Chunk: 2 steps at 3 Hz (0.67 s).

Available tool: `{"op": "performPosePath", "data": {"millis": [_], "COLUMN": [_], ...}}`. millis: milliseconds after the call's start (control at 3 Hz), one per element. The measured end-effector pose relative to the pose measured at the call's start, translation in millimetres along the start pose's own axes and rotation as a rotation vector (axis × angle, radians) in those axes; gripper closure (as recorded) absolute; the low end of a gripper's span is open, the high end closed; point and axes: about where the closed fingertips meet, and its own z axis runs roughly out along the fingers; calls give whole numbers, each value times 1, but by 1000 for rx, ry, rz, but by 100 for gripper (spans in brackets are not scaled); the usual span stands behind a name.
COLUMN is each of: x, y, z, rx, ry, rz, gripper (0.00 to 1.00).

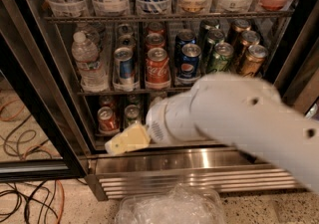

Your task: Pick green can from bottom shelf of fridge

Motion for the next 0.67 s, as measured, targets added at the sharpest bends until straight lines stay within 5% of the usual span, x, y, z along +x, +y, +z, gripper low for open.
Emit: {"op": "performPosePath", "data": {"millis": [333, 667], "x": [46, 80], "y": [48, 63], "z": [54, 75], "rx": [-43, 19], "ry": [25, 13], "rz": [142, 126], "gripper": [0, 0]}}
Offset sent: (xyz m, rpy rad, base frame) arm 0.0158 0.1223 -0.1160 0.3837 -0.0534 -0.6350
